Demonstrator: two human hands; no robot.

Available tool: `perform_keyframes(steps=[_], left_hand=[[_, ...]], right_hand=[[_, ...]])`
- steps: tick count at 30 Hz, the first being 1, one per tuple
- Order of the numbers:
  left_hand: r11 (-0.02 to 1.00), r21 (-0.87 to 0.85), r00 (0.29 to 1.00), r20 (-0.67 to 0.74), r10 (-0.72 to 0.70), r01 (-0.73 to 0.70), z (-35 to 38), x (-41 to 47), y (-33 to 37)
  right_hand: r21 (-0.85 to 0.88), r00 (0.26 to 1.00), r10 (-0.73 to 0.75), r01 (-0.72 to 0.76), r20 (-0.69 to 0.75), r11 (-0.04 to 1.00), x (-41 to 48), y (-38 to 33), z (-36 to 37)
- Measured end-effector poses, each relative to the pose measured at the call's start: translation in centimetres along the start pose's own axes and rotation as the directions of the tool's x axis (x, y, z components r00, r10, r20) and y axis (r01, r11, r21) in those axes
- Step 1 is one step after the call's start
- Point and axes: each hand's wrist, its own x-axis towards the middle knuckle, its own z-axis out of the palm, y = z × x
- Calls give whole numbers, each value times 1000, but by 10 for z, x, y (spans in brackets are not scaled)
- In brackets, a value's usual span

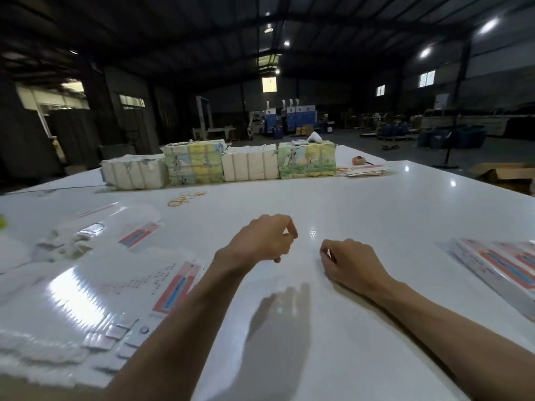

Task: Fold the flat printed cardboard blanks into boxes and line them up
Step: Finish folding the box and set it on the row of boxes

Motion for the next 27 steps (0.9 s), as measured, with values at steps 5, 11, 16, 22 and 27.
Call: perform_keyframes(steps=[5, 11, 16, 22, 27], left_hand=[[942, 288, 958, 171, -229, 173, -46, -18, -33], [568, 700, 751, 69, -657, 433, -45, -59, -84], [586, 638, 777, -30, -629, 500, -42, -64, -107], [645, 495, 737, 14, -675, 582, -52, -58, -122], [654, 428, 731, -24, -682, 624, -54, -58, -135]], right_hand=[[147, 1000, 24, -26, 12, 989, -1, 4, -2], [238, 999, 34, -36, 12, 970, -1, 3, -1], [268, 998, 57, -59, 16, 962, 2, 6, 2], [288, 998, 58, -61, 18, 956, 1, 7, 1], [311, 998, 53, -58, 26, 949, 0, 6, -2]])
